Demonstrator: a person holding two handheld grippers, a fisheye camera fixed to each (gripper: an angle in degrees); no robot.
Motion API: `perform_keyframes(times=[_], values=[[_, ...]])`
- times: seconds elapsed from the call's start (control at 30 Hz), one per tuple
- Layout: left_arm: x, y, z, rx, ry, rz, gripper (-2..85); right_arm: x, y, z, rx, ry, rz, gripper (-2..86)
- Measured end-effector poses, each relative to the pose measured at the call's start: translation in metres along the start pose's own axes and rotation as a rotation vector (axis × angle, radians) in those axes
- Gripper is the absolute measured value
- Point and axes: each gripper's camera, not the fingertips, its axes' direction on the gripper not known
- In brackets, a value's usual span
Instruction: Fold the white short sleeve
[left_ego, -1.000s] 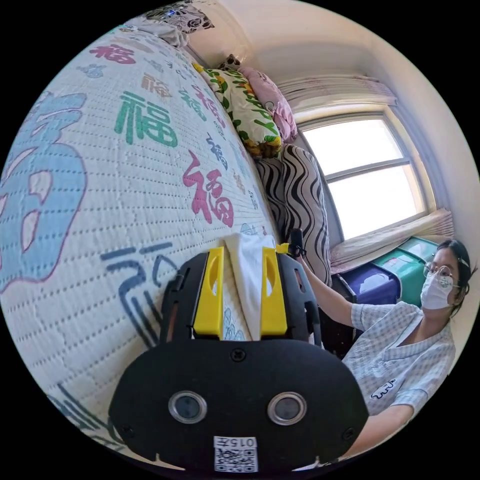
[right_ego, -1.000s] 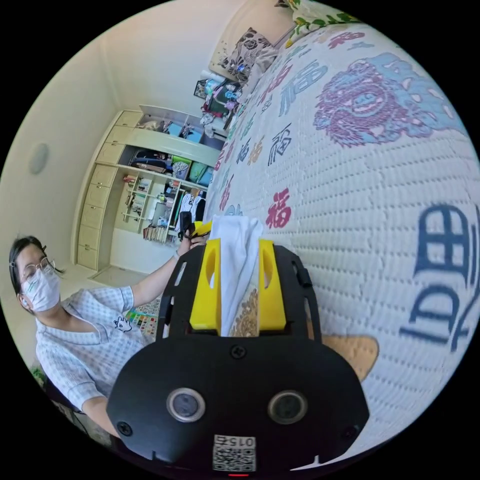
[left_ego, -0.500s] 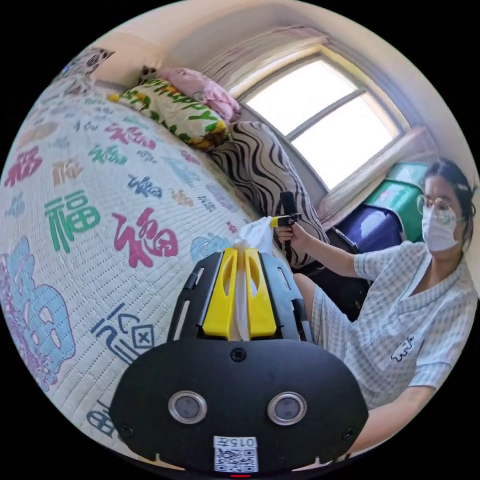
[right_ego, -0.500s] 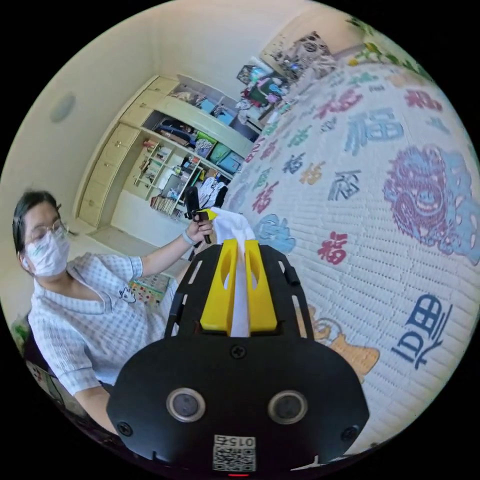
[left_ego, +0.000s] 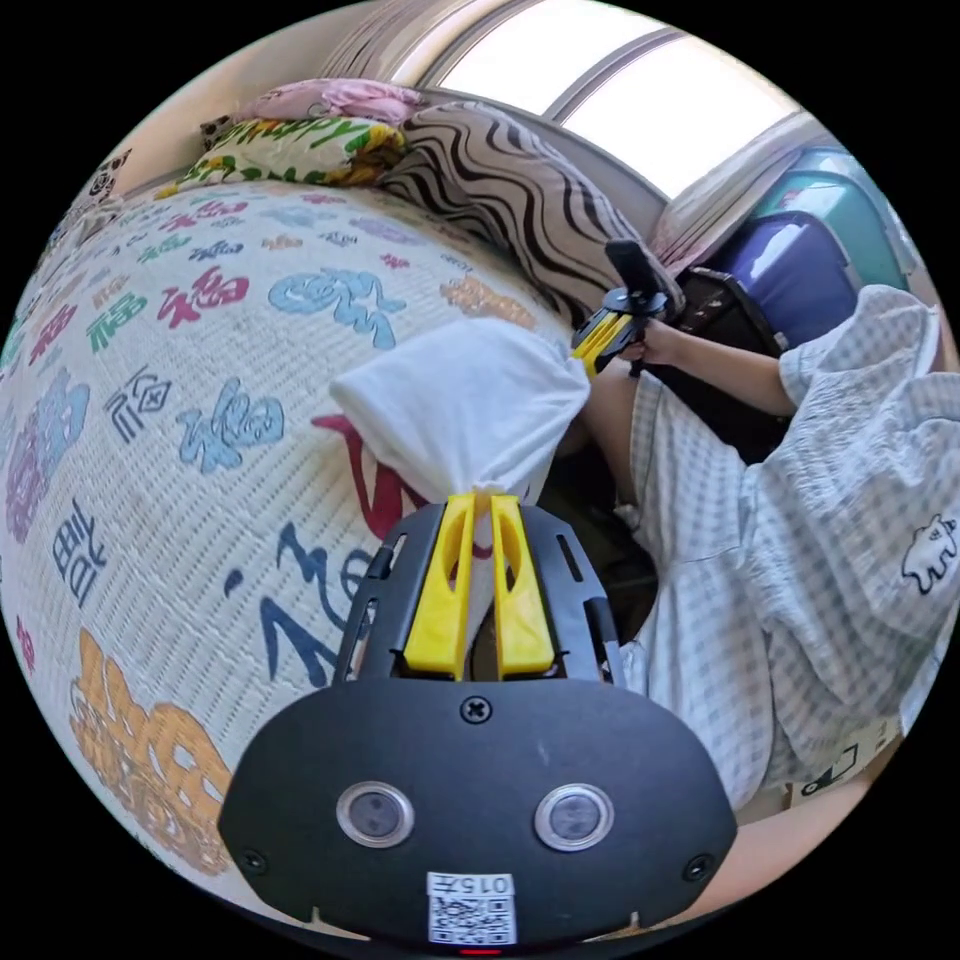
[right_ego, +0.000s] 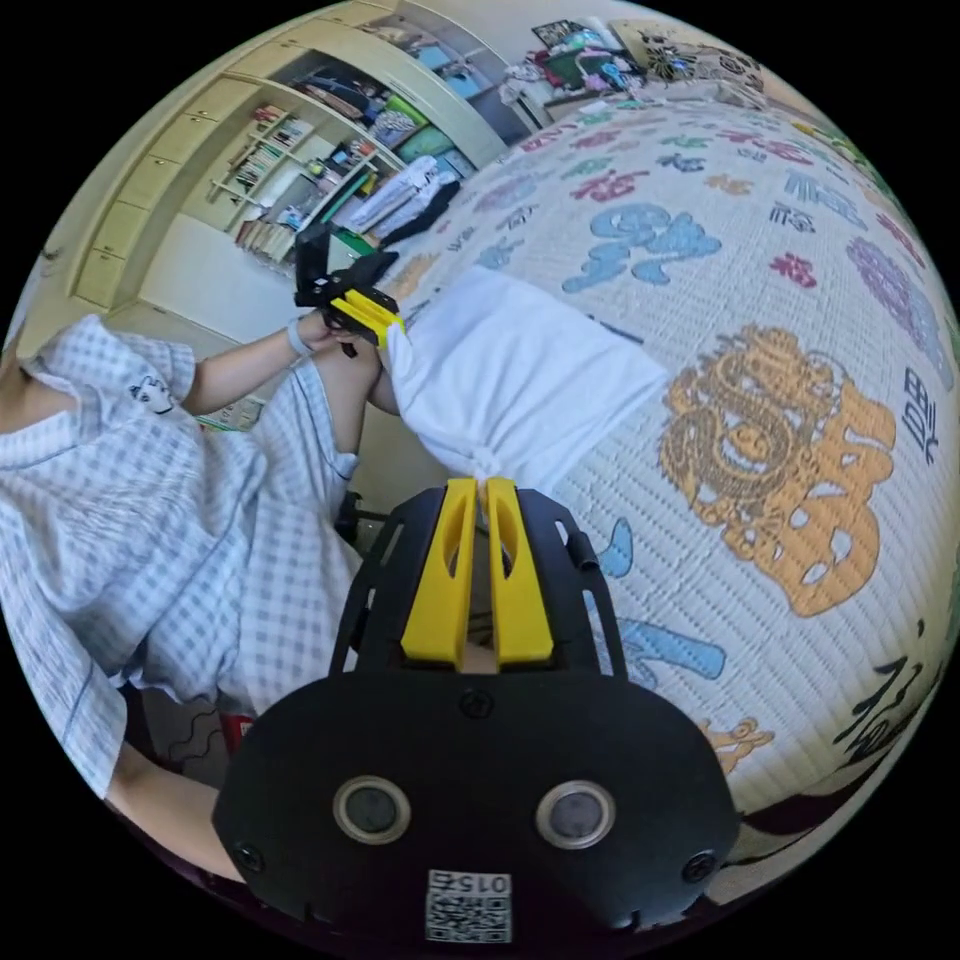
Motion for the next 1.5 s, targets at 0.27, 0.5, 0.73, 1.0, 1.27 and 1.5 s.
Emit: perform_keyframes(times=[0.27,0.5,0.73,1.0,1.27,1.5], values=[[0.029,0.004,-0.03,0.024,-0.092,-0.07,4.2,-0.019,0.006,-0.011,-0.004,0.135,0.096,6.3],[0.025,-0.054,0.009,0.136,0.033,-0.096,5.1,-0.022,-0.041,0.023,0.132,0.028,0.033,2.8],[-0.002,-0.047,0.059,-0.011,0.074,-0.206,0.4,0.021,-0.05,0.091,-0.181,0.052,0.163,-0.5],[-0.014,-0.053,0.02,0.023,0.131,-0.205,2.1,0.064,-0.025,0.045,-0.011,-0.062,0.292,1.4],[-0.093,-0.057,-0.037,0.265,0.082,-0.527,9.6,0.162,-0.034,0.014,0.276,-0.147,0.512,7.8],[-0.123,-0.052,-0.032,0.308,0.193,-0.638,0.0,0.202,-0.043,0.04,0.276,-0.234,0.57,0.9]])
